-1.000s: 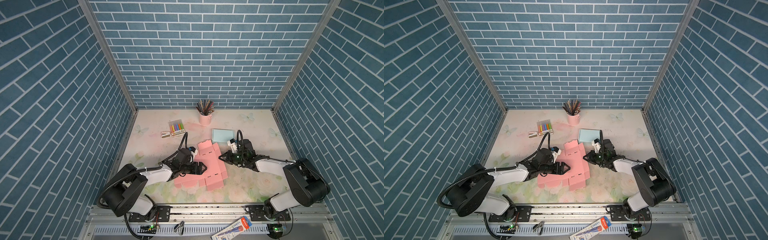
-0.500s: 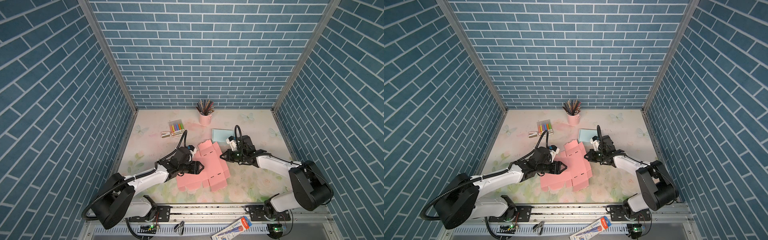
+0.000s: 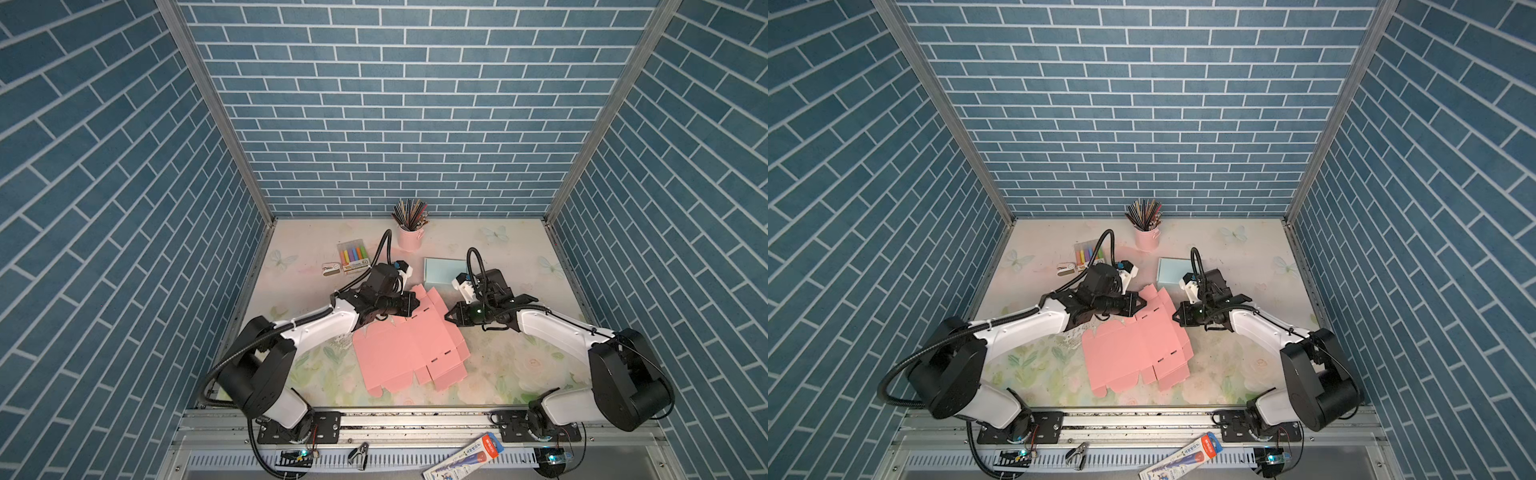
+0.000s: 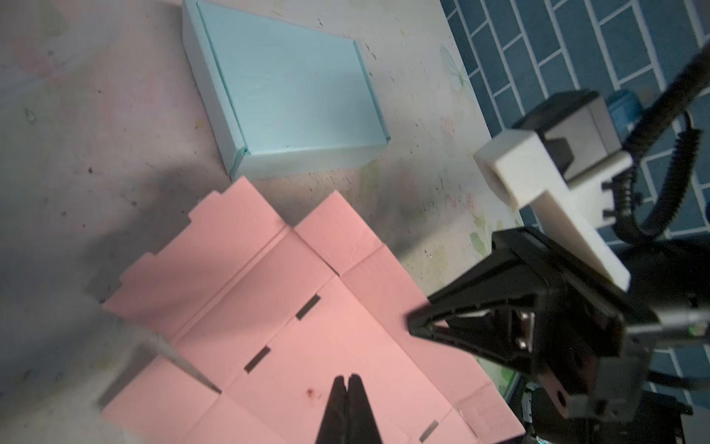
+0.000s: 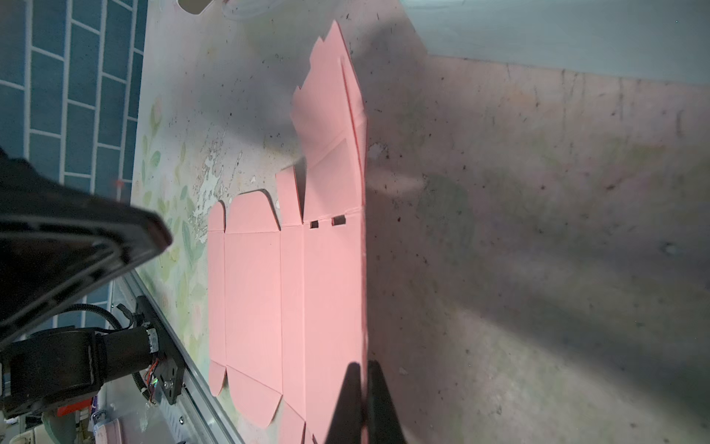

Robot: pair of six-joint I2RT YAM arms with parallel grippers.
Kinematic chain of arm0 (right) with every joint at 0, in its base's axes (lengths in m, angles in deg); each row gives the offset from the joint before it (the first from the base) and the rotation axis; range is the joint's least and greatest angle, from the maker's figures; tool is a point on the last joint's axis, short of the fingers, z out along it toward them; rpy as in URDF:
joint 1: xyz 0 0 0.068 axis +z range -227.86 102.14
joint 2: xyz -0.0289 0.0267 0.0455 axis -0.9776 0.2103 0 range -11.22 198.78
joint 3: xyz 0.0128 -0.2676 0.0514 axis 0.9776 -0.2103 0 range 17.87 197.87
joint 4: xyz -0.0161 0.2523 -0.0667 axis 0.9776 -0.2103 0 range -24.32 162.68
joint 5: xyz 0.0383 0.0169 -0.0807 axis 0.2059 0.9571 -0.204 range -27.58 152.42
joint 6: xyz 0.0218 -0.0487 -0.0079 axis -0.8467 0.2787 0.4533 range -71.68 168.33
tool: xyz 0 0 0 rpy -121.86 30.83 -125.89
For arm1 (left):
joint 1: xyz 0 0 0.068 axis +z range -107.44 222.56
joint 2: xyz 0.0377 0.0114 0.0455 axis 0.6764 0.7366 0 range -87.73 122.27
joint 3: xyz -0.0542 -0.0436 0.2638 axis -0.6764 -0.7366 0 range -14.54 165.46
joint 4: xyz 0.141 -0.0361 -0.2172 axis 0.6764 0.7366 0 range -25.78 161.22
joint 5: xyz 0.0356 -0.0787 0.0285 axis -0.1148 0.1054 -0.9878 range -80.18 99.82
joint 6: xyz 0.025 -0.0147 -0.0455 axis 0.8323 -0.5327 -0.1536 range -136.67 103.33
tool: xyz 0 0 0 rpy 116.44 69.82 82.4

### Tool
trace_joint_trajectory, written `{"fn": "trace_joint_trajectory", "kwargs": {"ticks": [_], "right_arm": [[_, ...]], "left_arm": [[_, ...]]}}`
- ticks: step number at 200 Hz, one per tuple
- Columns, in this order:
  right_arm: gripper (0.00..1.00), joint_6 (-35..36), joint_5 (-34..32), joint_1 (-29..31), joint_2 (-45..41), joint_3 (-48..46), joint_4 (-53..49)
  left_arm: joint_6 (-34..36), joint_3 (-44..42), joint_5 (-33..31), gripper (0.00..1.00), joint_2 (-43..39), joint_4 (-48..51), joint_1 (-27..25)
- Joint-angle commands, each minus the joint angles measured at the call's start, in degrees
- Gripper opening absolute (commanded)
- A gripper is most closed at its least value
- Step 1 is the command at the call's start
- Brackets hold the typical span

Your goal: Fold the paper box

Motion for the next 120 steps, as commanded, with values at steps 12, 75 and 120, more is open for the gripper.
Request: {"fn": "trace_joint_trajectory", "kwargs": {"ticks": [12,75,120], "right_arm": [[0.0,2.93,-0.82,0.08,-3.17,0.98,-2.22],[0.0,3.73,-0.91,0.78,-4.7,0.16,-2.18],[0.0,4.58,-1.34,1.39,-4.27,0.61,-2.51]], "left_arm": [[0.54,5.76,0.13,0.0,4.75,-1.81,1.67],[1.22,14.83,-0.39,0.0,12.97,0.13,2.44],[2.8,18.67,-1.73,0.0,15.25,1.53,2.82]]}}
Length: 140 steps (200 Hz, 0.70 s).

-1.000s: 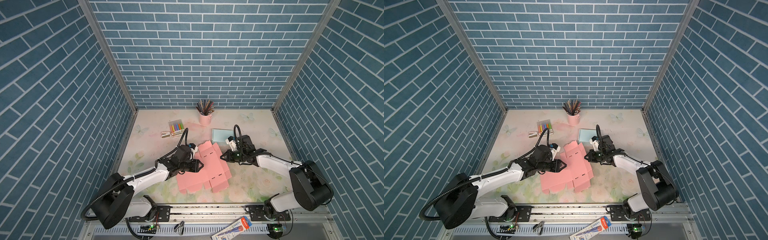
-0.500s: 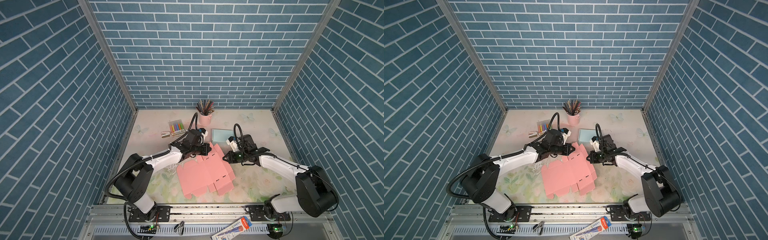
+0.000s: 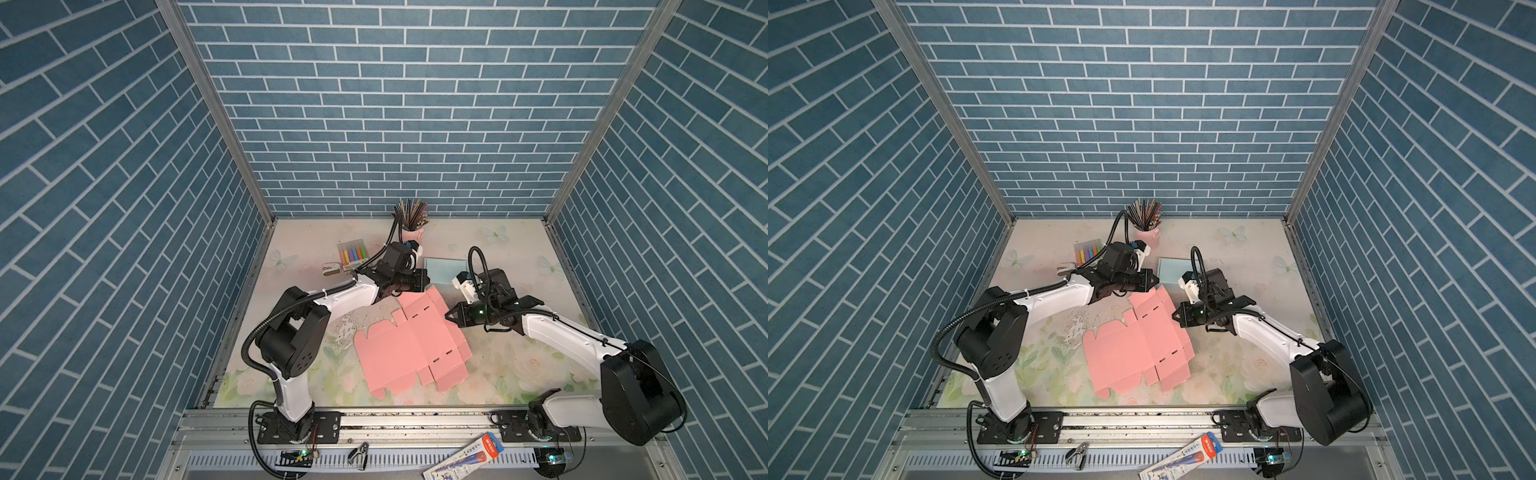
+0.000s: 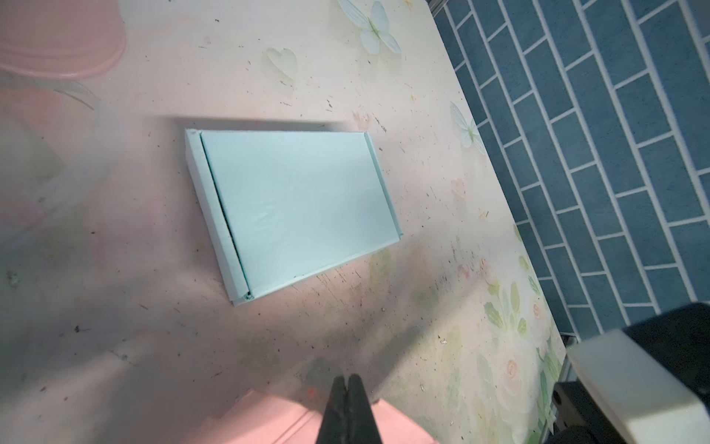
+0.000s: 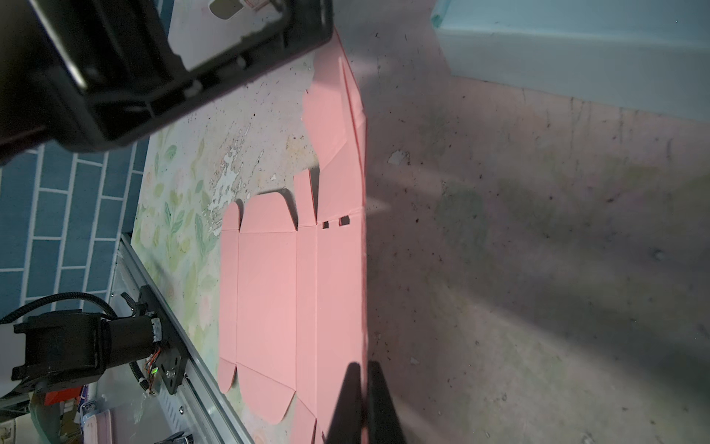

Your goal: Fold the paper box

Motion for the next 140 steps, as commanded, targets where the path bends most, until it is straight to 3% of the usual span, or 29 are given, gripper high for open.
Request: {"fn": "trace_joint_trajectory", "kwargs": {"ticks": [1,140], "right_arm": [[0.0,3.06,-0.82,0.32,-0.53,0.61,-1.16],[0.0,3.28,-1.7,2.08,0.78,1.53,-1.01]], "left_arm": [[1.86,2.41,-1.02,0.0,0.84,1.26,0.63],[3.06,1.21,0.13,0.0,3.01,0.72,0.6]]}}
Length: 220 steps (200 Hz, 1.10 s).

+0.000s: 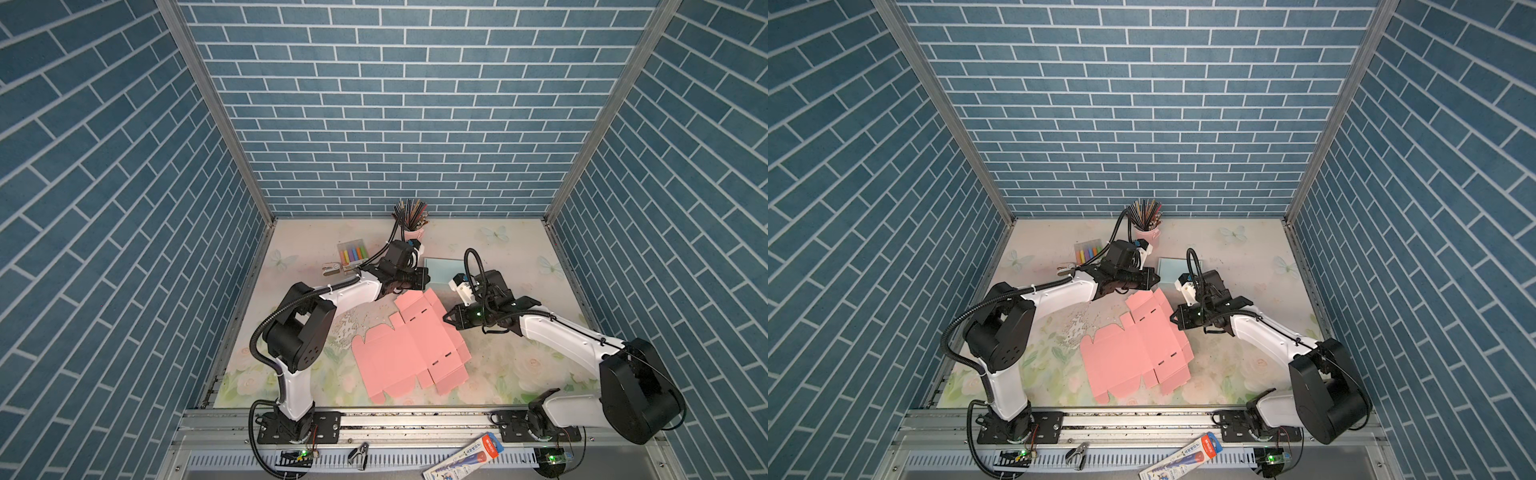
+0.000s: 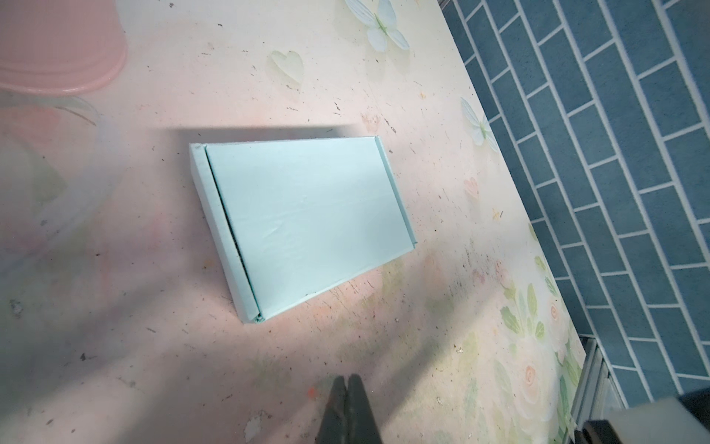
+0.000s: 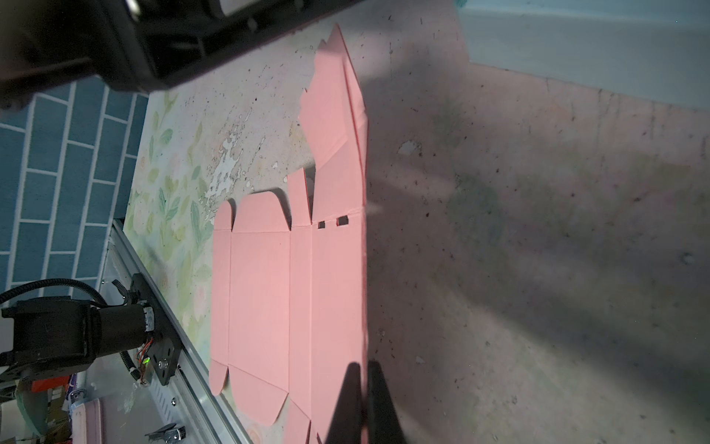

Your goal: Fold the paper box

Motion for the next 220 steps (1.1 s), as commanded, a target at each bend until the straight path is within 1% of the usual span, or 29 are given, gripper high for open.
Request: {"fn": "trace_joint_trajectory", "kwargs": {"ticks": [1,28,156,220], "right_arm": [[0.0,2.32,-0.91,0.46,0.28,1.51,-0.87],[0.0,2.14,-1.05,0.58,0.35,1.22,-0.82],[0.0,2.27,-1.77,1.19,0.16,1.13,-1.07],[0.0,2.45,-2.45,1.25,-0.19,1.22,-1.72]], "left_arm": [[0.92,-1.08,0.06,0.0,0.04,0.17,0.18],[0.61,-2.19,0.57,0.0,-0.63,-0.64,0.11],[3.72,-3.52,1.88,0.0,-2.53,2.72,-0.9],[4.65,-6.1,1.76,0.0,-6.41,4.1,-3.8]]}}
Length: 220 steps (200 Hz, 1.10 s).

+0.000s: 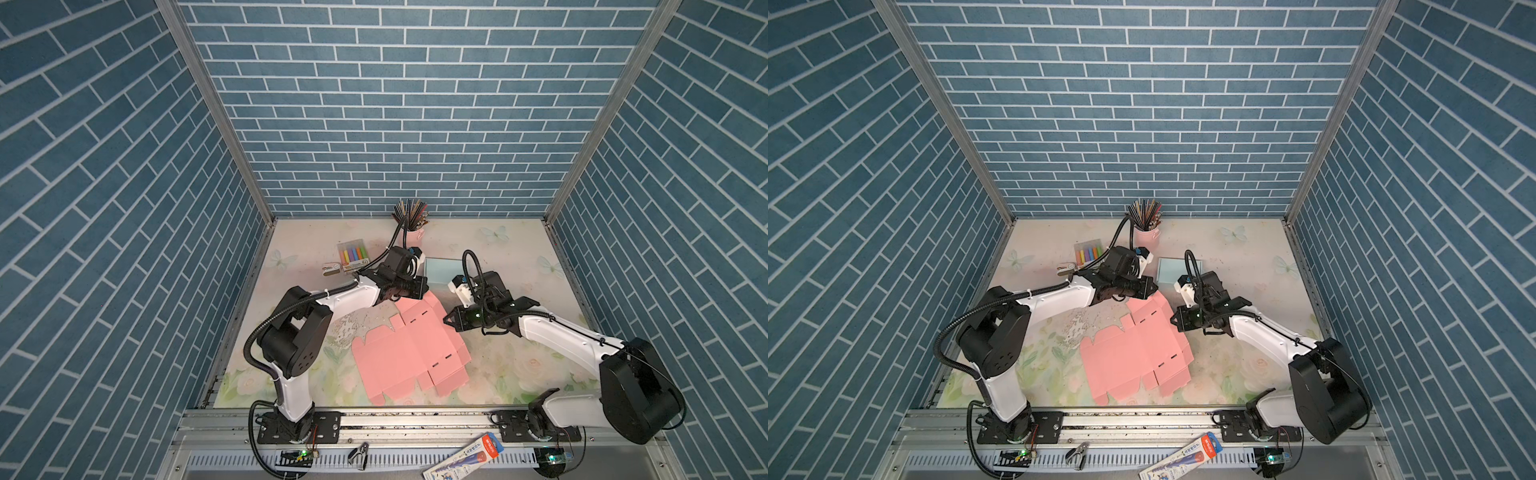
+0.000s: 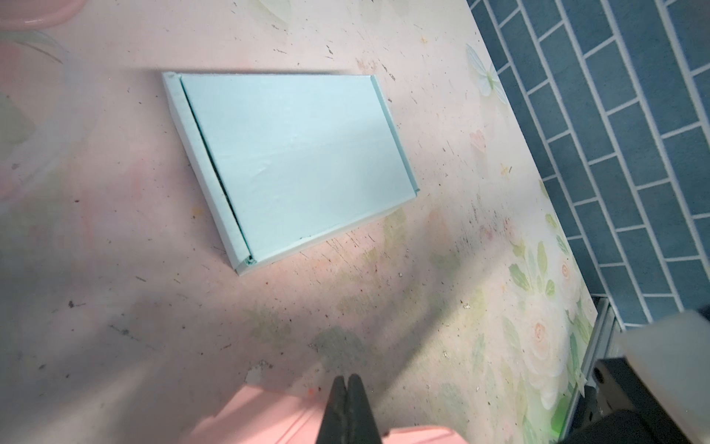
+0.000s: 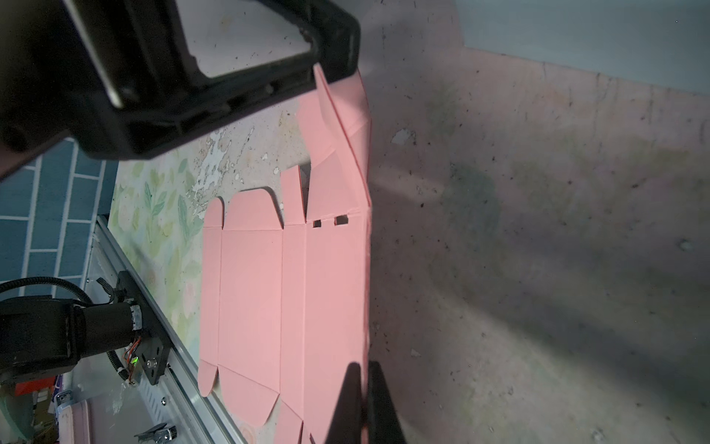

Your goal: Fold the paper box

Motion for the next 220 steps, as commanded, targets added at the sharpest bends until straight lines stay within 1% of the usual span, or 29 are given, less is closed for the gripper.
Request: {"fn": "trace_joint_trajectory", "kwargs": {"ticks": [1,40,71,101,120,142,168,187,205,220], "right_arm": [[0.0,2.49,-0.66,0.29,-0.24,1.22,-0.37],[0.0,2.53,-0.78,0.34,-0.11,1.38,-0.43],[0.0,2.62,-1.24,0.38,0.03,2.0,-0.68],[0.0,3.58,-3.19,1.35,0.49,3.39,-2.41],[0.0,3.77,-4.11,1.87,0.61,3.84,-3.53],[0.0,4.18,-5.87,2.39,-0.04,4.47,-5.31],[0.0,5.73,-6.56,2.78,-1.02,4.56,-6.22],[0.0,7.84,-6.75,3.1,-1.57,4.74,-6.7],[0.0,10.67,-6.93,3.13,-2.84,4.91,-7.16],[0.0,13.3,-6.94,3.11,-4.12,5.5,-8.09]], "left_arm": [[1.44,-2.05,0.9,0.0,-3.12,1.04,-2.13],[0.07,-5.49,1.34,0.0,-5.66,-0.01,-3.47],[-0.8,-6.19,1.34,0.0,-6.28,-0.41,-5.31],[-1.83,-6.68,2.02,0.0,-6.21,-1.83,-5.62],[-0.89,-6.76,1.44,0.0,-6.93,-0.5,-5.35],[0.2,-9.8,-0.46,0.0,-9.94,0.92,-2.24],[0.3,-16.19,0.51,0.0,-13.83,-0.28,3.74],[1.38,-19.5,1.87,0.0,-16.58,-0.71,6.86],[2.02,-22.61,3.55,0.21,-19.61,-2.87,9.7],[1.95,-25.36,6.13,0.36,-21.32,-5.76,11.92]]}}
